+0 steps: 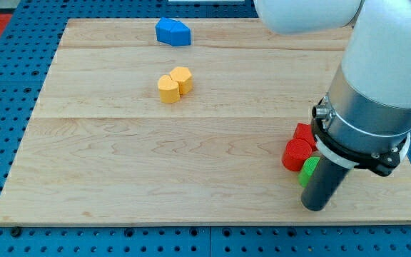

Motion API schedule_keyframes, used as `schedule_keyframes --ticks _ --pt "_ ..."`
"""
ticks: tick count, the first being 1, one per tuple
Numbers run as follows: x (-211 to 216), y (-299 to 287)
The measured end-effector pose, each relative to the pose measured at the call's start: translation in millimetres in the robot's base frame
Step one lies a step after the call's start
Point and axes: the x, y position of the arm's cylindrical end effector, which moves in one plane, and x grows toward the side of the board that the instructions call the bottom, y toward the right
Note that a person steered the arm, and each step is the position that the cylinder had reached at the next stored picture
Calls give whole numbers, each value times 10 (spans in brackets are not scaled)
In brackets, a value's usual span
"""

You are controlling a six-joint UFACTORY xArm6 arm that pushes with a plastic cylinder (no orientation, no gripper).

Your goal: Move the yellow heart to the bottom of the blue cube

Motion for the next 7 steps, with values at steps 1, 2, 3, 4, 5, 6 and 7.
schedule_keyframes --ticks 1,2,3,4,5,6,7 --pt "0 24" --pt "0 24" --pt "-60 -245" --pt "-428 -588" --pt "-973 -700" --pt "-1448 -646" --pt "-1317 -992"
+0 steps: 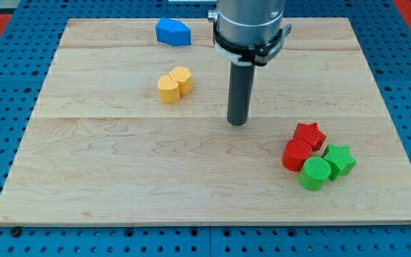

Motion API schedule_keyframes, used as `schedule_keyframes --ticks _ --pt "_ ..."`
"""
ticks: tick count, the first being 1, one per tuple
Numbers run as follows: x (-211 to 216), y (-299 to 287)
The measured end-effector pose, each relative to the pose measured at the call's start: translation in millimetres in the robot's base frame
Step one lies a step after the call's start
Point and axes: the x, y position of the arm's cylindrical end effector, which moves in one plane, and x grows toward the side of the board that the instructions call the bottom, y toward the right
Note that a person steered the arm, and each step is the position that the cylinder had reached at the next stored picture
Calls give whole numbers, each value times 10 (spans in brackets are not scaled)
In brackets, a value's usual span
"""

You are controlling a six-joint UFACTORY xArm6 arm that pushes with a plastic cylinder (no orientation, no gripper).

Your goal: Move the yellow heart to the bottom of the blue cube

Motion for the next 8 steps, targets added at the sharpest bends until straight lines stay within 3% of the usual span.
schedule_keyframes --ticks 1,2,4,5,8 --pt "-148 -754" --pt "-649 -1158" --pt "-1489 -1290" --pt "-1548 -1208" --pt "-776 -644"
